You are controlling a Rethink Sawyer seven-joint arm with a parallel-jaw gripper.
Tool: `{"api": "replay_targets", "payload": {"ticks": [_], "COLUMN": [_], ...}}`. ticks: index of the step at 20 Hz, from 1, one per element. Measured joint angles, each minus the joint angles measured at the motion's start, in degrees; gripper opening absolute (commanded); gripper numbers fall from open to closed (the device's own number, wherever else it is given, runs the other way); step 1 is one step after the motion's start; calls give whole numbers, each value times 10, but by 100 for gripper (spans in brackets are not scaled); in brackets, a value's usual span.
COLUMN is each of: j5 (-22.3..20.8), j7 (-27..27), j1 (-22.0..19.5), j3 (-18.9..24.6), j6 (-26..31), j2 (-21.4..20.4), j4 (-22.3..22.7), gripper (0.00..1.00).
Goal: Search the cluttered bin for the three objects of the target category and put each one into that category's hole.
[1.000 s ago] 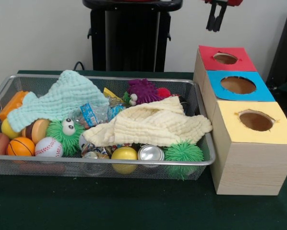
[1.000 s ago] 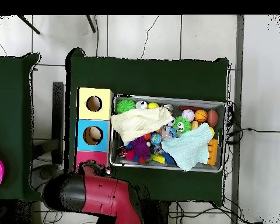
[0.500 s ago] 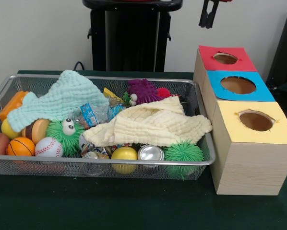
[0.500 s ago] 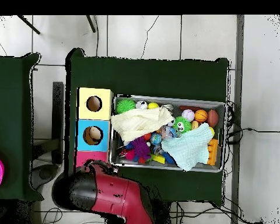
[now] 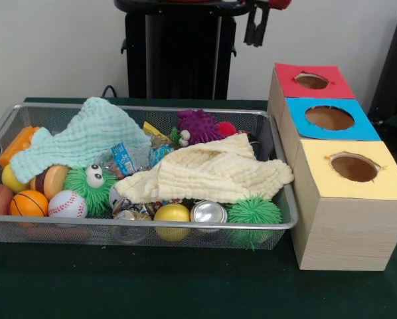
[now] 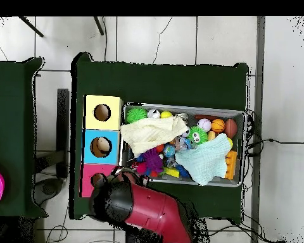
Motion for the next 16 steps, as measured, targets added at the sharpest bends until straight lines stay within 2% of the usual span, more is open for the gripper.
{"api": "replay_targets", "payload": {"ticks": [7,16], "j5": [-23,-53], "j7": [0,0], "j1": [-57,-106], "j3": [21,48], "j6": [-30,-39], "j2": [1,0], "j4": [5,9], "gripper": [0,0]}}
